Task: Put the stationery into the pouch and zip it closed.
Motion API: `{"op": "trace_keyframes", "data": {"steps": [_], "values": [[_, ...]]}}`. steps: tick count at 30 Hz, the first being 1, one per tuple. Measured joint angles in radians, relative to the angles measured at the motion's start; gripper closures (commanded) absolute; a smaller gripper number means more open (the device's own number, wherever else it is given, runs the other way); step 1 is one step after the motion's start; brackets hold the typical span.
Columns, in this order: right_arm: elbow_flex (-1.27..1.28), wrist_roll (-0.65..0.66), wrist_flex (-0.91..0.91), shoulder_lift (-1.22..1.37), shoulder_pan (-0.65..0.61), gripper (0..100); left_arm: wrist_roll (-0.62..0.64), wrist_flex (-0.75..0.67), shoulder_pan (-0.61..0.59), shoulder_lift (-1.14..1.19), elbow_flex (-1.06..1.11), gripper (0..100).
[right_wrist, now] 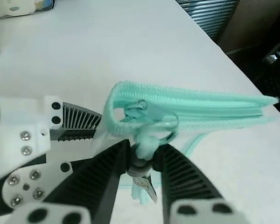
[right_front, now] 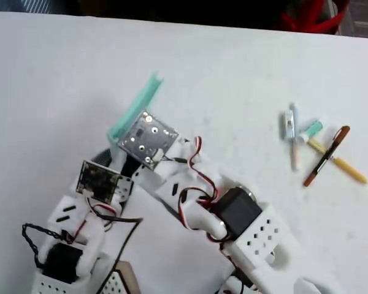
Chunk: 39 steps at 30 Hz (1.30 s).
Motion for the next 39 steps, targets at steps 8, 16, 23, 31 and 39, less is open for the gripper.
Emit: {"op": "trace_keyframes", "data": {"steps": [8,16,23,31,39], "values": [[0.0,0.002,0.0,0.0,0.014,97.9,0.009,0.006,-0.006,0.0,-0.012,84],[0.0,0.002,-0.011,-0.002,0.075,98.0,0.009,0.127,-0.014,0.011,-0.11,82],[0.012,0.002,-0.015,-0.005,0.078,98.0,0.008,0.127,0.017,0.015,-0.233,82],[0.037,-0.003,-0.028,-0.02,0.094,98.0,0.011,0.012,0.092,0.015,-0.25,86],[0.044,-0.003,-0.034,-0.02,0.095,98.0,0.011,-0.094,0.094,0.002,-0.167,87]]}}
